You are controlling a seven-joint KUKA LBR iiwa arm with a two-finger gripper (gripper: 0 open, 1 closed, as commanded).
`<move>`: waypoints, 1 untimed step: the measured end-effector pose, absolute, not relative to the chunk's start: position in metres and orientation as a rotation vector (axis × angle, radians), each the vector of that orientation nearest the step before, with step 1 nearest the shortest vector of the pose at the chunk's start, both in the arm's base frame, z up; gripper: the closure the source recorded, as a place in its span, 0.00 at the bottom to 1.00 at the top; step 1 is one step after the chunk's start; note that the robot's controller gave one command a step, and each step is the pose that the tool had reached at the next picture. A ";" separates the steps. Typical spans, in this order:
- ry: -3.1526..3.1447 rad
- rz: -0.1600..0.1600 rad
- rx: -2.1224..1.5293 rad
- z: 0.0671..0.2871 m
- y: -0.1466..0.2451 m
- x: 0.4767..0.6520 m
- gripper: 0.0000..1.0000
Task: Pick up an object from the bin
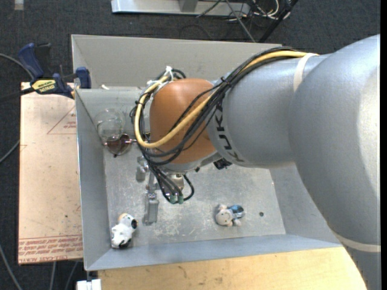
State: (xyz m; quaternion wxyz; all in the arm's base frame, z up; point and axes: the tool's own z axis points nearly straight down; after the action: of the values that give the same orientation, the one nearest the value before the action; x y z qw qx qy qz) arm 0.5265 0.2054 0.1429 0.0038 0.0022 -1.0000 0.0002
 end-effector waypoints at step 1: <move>-3.141 -0.002 0.000 0.147 0.204 0.529 0.00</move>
Offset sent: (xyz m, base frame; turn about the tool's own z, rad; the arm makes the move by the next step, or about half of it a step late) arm -0.0269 0.0400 -0.0729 -0.5608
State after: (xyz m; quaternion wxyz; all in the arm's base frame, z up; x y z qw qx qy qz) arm 0.5286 0.2044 0.1475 0.0001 0.0000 -1.0000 -0.0006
